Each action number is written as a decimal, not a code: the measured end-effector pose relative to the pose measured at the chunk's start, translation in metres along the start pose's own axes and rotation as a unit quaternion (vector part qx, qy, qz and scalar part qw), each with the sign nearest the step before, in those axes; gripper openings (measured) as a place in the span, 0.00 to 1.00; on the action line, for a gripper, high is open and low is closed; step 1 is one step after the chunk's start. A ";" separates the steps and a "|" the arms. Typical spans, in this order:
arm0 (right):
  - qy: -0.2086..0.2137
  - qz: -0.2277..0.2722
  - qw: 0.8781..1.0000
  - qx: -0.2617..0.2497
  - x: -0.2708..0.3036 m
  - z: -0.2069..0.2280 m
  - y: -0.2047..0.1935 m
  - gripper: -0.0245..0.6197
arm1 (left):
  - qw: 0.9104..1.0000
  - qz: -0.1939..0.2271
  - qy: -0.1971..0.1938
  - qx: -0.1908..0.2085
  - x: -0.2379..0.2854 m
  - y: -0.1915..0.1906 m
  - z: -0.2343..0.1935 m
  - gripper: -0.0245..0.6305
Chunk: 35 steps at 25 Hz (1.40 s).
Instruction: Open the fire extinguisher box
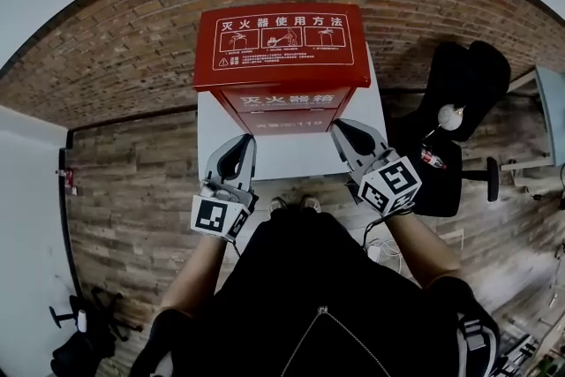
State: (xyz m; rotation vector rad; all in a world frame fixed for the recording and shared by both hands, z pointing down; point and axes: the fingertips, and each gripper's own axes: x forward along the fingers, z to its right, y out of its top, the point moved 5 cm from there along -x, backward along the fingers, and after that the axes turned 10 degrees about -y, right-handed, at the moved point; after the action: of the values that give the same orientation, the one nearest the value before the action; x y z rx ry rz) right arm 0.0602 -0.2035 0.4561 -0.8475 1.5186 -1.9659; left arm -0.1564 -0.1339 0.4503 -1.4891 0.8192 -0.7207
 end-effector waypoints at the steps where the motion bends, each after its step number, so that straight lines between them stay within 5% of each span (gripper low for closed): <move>1: -0.004 0.005 1.000 -0.006 0.002 0.000 0.004 0.07 | 1.000 0.002 0.000 -0.007 0.001 -0.001 -0.004 0.13; 10: -0.059 0.040 0.997 -0.005 -0.001 0.029 0.029 0.07 | 1.000 0.005 -0.002 0.004 -0.005 0.015 -0.046 0.13; 16: -0.057 0.045 0.997 -0.019 0.001 0.060 0.048 0.38 | 1.000 -0.010 0.005 0.022 -0.011 0.036 -0.106 0.39; 21: -0.039 0.012 0.999 -0.018 0.014 0.085 0.044 0.45 | 0.999 -0.023 -0.025 0.002 0.002 0.036 -0.141 0.55; 27: -0.033 0.003 0.999 -0.021 0.036 0.092 0.042 0.45 | 0.998 -0.024 -0.055 -0.003 0.031 0.032 -0.146 0.56; 35: -0.046 0.001 0.998 -0.040 0.035 0.096 0.044 0.45 | 0.999 -0.026 -0.030 0.017 0.036 0.030 -0.133 0.56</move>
State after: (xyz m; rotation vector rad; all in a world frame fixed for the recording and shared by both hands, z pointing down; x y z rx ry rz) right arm 0.1087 -0.3015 0.4367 -0.9561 1.5519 -1.8498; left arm -0.2491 -0.2383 0.4296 -1.4988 0.7210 -0.7214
